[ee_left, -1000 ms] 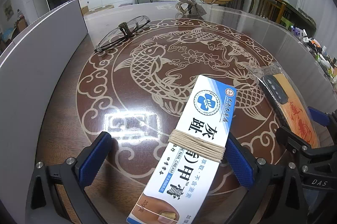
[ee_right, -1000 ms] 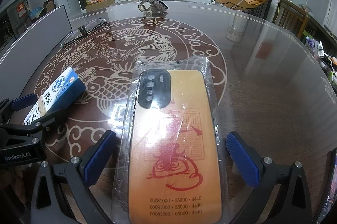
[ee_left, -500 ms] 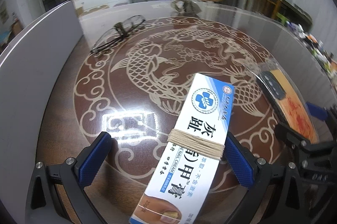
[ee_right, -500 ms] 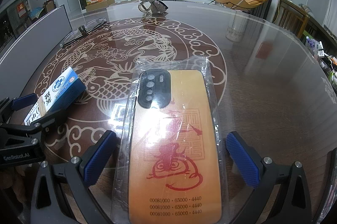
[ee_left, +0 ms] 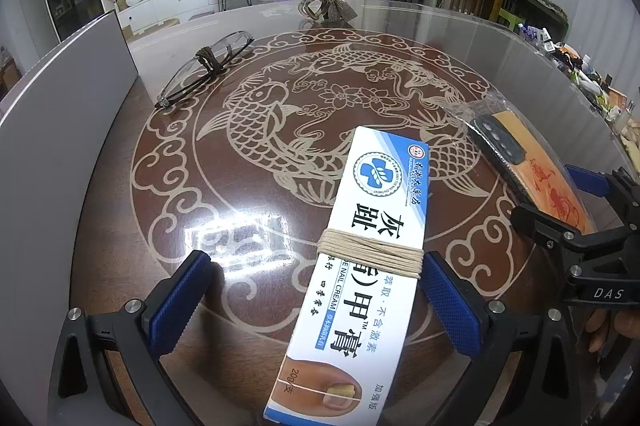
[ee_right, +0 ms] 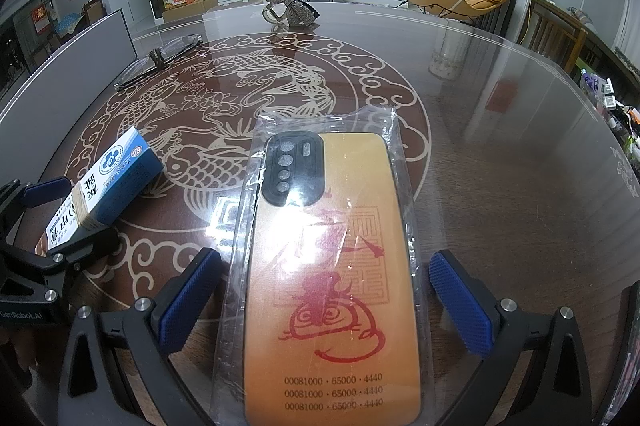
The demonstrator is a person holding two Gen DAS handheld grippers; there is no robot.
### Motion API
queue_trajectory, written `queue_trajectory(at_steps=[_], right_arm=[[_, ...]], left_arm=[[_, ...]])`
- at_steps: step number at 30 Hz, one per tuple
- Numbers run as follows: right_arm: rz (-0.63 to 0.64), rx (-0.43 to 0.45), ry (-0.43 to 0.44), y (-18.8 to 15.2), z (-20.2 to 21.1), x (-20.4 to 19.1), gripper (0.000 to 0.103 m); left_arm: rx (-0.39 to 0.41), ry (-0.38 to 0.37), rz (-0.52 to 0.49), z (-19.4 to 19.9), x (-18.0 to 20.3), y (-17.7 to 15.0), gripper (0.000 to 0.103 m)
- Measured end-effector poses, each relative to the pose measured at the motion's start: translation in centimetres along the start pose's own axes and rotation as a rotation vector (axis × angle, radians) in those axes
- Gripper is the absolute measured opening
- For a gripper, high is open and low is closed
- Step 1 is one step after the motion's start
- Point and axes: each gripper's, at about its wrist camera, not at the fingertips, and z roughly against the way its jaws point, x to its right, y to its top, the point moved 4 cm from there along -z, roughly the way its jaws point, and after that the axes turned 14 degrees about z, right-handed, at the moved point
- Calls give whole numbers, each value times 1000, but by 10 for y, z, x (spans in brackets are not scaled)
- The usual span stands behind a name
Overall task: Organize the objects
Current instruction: 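Lift the blue-white box and bagged phone case off the table, then carry both items into the white bin and open both grippers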
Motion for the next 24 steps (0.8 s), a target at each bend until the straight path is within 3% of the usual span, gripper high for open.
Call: queue_trajectory(at_steps=[9,13,15,17,18,19,20,24], right_arm=[[0,0,0,0,1,0,103],[-2,-3,2,-1,2,0,103],[11,-50,24,2,-1,0,103],[40,-106,61,7,-6,0,103],[51,-119,72,8,-7,0,102],[65,-119,80,9,-6,-1,89],[78,-111,83,11,-3,-1,80],[40,-127,159,5,7,-4,76]], left_arm=[[-6,4,2,1,1,-1,103],[-128,0,-59,-3,8,3,103],[-159,-8,-88,-5,11,6,103],[-137,-20,-99,-3,13,8,94],[-96,-35,-104,1,14,8,77],[-71,-45,-107,4,15,8,57],[-53,-50,-108,7,15,8,46],[-14,-81,-51,16,9,-3,43]])
